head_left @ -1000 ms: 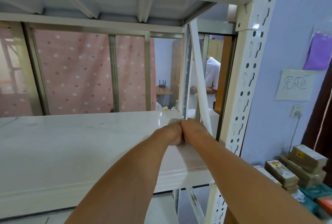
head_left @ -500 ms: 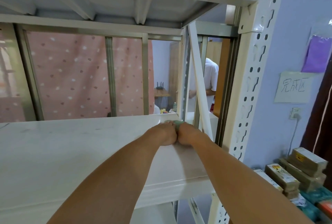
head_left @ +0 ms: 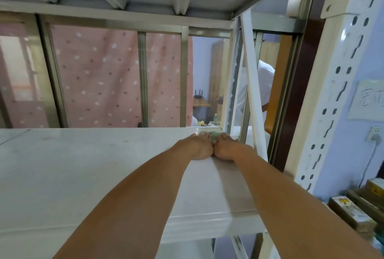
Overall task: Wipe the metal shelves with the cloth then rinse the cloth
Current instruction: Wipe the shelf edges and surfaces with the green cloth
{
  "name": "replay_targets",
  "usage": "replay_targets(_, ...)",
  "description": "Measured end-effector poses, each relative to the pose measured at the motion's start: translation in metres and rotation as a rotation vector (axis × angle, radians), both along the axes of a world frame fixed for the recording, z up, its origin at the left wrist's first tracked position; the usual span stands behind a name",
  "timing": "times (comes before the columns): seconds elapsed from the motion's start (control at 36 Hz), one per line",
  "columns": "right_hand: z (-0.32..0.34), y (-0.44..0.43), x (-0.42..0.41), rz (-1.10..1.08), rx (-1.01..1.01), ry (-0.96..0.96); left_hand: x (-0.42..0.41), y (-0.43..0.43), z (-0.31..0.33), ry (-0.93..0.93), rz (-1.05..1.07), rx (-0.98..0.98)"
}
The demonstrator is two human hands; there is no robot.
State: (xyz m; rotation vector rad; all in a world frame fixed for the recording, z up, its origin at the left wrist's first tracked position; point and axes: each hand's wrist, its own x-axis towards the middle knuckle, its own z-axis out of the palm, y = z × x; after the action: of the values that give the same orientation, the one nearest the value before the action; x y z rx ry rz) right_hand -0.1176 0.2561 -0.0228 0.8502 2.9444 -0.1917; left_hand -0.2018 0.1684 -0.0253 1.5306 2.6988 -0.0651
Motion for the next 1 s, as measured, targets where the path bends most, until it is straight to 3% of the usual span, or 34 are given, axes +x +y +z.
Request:
replay_targets(0.17,0.004,-0.020,-0.027,0.092,0.090,-0.069,-0.028,-0.018,-0.003,-0.068,0.089,0.050)
replay_targets(0.44,0.025,-0.089,-0.040,0.342,0.061,0.035,-0.047,-0.084,-0.005,-0.091,0.253,0.133)
replay_targets(1.0,0.018,-0.178,-0.092,0.380,-0.029,0.104,-0.079,-0.187,-0.003,-0.125,0.415,0.210)
